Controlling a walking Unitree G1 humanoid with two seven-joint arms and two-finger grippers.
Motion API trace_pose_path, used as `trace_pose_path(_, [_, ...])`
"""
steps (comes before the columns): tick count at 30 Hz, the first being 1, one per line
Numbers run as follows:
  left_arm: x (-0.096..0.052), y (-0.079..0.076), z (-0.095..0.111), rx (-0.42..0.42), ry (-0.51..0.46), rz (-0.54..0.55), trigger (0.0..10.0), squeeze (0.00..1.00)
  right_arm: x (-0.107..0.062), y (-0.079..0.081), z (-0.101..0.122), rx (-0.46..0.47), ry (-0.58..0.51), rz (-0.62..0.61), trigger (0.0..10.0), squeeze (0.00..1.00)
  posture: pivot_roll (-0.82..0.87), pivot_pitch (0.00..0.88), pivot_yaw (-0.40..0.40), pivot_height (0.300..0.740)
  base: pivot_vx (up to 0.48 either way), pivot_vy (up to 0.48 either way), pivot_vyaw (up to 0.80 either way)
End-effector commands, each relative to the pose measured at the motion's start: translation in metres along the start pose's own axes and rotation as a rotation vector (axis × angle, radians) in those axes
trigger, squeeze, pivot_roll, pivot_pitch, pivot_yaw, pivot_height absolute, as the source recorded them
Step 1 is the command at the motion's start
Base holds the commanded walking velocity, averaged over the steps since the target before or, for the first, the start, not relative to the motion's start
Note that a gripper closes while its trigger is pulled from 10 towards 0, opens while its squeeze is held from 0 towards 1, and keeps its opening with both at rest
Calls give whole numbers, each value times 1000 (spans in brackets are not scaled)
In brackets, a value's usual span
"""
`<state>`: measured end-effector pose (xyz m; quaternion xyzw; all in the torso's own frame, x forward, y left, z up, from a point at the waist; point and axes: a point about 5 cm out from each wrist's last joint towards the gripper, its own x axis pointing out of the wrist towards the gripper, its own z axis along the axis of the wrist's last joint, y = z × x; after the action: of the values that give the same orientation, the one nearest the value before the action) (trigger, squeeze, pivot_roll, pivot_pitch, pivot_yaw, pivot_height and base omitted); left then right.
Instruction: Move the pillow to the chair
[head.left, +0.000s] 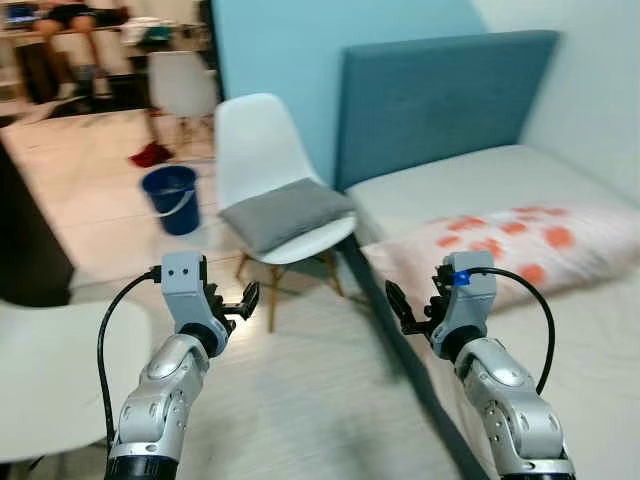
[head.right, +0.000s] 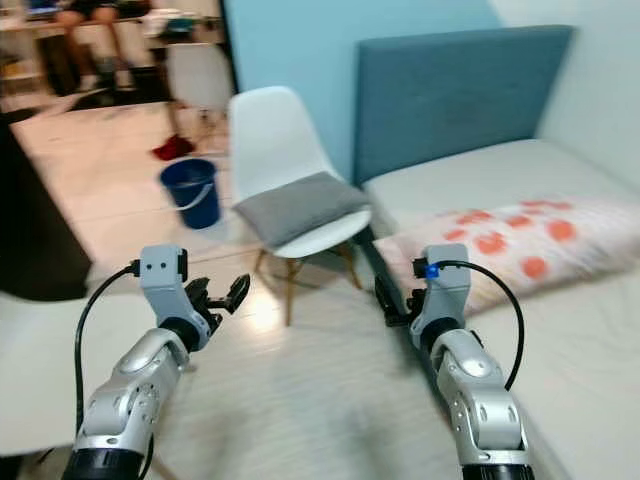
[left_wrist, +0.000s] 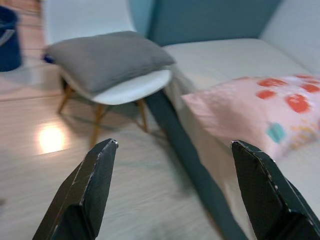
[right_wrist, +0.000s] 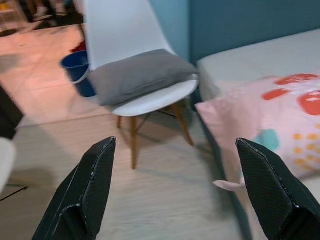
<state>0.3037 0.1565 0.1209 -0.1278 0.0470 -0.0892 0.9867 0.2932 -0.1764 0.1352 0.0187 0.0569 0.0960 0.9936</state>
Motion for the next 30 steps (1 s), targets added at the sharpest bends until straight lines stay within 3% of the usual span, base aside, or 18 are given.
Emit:
trace_pose_path(1, [0,2,-4,2,14,5,10000,0,1,2,-4,7,26,7,10000,0,-75,0,12,725,0,0,-781])
trace_pose_path(13, [-1,-1,-2,20,0,-28,10000,0,1,2,-3,7,27,5,10000,0,-76,0,11,725,0,0,-784])
trace_pose_path(30, [-1,-2,-3,26,-3,-40,10000,0,0,2,-4,17,24,2,10000,0,-76,0,10,725,266,0,-778])
